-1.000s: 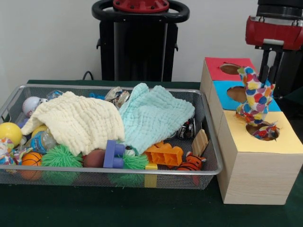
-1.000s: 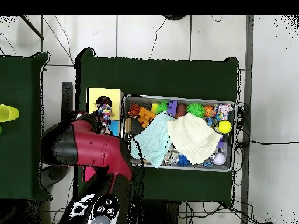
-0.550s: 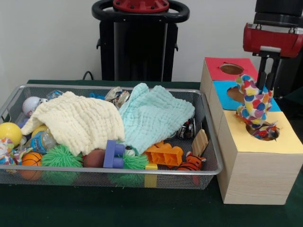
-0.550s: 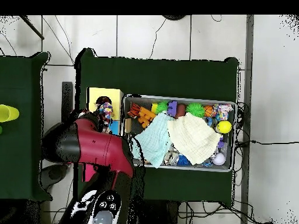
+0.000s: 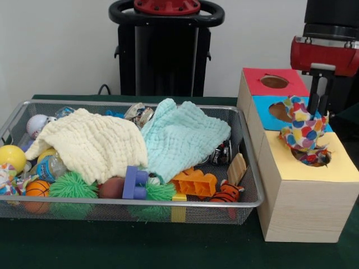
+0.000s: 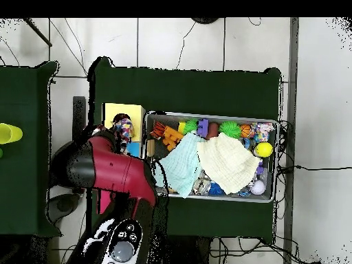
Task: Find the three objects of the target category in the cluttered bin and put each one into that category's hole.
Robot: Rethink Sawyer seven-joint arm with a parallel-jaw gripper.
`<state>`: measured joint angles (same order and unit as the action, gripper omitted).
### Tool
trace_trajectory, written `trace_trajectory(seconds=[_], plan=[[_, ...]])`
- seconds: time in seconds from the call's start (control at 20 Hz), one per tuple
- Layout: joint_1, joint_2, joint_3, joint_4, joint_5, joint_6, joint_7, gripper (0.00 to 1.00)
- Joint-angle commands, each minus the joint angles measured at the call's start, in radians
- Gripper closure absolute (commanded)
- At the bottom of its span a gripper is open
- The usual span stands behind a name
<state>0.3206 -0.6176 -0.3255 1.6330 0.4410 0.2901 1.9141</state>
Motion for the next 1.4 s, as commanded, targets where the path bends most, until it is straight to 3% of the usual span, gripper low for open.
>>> trace_trajectory(seconds=[0.05,0.8,1.4], plan=[[0.002,0.066,0.122,-0.021,0.064,-0.050,0.250,1.00],[0.064,0.070,0.141,0.004,0.165,-0.019,0.289,1.00],[-0.033,0.111,0.212,0.000,0.129,-0.123,0.183,1.00]])
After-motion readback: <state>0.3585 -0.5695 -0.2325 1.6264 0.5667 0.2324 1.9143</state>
